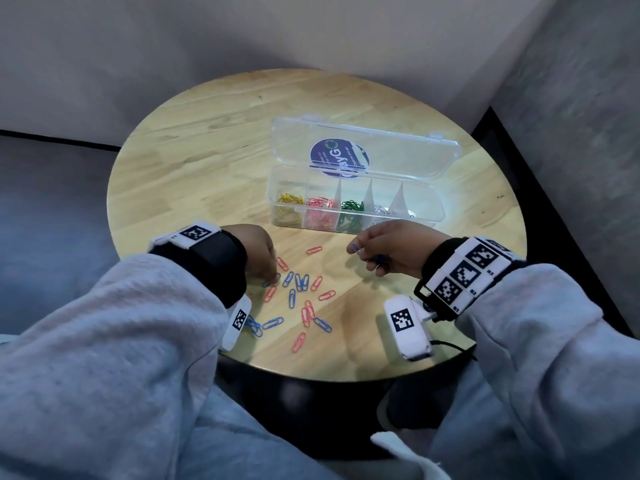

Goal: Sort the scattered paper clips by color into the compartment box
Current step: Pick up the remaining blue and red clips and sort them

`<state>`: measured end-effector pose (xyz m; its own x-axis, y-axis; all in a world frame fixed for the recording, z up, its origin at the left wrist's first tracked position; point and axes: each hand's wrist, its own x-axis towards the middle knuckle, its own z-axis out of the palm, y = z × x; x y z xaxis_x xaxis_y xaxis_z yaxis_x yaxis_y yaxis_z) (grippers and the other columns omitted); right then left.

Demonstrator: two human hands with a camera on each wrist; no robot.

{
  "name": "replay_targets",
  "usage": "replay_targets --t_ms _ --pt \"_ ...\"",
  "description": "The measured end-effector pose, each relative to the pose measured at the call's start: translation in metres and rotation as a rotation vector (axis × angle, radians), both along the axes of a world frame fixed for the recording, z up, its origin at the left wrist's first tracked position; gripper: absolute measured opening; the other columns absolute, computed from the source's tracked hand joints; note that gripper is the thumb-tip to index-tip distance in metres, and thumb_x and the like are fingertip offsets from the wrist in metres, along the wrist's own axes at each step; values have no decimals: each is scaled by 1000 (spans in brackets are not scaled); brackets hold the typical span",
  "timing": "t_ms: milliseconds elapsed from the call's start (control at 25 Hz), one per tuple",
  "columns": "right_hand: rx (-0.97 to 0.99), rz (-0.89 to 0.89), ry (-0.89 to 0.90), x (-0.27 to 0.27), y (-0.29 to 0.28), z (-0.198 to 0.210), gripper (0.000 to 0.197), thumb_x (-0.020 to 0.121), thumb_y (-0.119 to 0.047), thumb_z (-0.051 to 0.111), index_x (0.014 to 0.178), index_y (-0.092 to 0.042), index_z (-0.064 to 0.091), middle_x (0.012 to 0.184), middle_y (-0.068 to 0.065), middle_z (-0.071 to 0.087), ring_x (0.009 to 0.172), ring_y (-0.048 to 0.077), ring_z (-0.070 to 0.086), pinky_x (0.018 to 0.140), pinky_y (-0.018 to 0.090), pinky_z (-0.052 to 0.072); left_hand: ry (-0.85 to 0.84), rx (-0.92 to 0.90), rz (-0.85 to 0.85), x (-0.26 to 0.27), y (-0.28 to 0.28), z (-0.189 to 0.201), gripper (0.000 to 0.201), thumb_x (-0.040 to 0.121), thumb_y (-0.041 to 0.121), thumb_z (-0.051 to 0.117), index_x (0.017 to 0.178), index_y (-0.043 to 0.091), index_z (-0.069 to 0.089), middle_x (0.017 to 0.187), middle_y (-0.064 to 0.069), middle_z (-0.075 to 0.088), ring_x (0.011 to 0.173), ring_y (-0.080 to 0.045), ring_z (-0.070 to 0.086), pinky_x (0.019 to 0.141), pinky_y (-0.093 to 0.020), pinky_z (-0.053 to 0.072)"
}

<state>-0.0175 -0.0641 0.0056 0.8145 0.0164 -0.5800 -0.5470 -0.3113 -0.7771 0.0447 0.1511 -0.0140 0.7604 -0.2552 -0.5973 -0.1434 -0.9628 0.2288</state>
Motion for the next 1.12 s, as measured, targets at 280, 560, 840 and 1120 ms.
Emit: replay_targets --t_ms 280,560,840,1120 --pt "-29 162 96 0 31 -9 26 87 7 36 69 -9 48 66 9 47 55 18 47 42 20 40 -5 46 -65 -3 -7 -4 10 72 24 74 78 18 70 78 1 63 76 -17 55 61 -21 39" --pt "-150 327 107 -4 47 -20 27 83 10 39 68 -10 48 64 11 55 57 22 53 49 24 45 33 -229 124 11 20 29 13 76 24 73 70 17 64 60 1 53 58 -17 46 60 -23 39" --pt "-641 692 -125 -8 53 -7 9 77 -18 66 84 -21 64 61 -9 47 57 4 43 53 21 33 70 -604 435 16 51 55 29 83 -1 59 59 11 47 61 -6 53 53 -14 42 46 -17 37" --pt "-617 789 -216 -15 74 -10 17 76 -27 72 89 -21 64 66 -10 44 65 9 47 61 27 37 127 -941 653 11 49 67 21 87 -1 48 72 13 52 64 -2 48 50 -9 43 38 -11 32"
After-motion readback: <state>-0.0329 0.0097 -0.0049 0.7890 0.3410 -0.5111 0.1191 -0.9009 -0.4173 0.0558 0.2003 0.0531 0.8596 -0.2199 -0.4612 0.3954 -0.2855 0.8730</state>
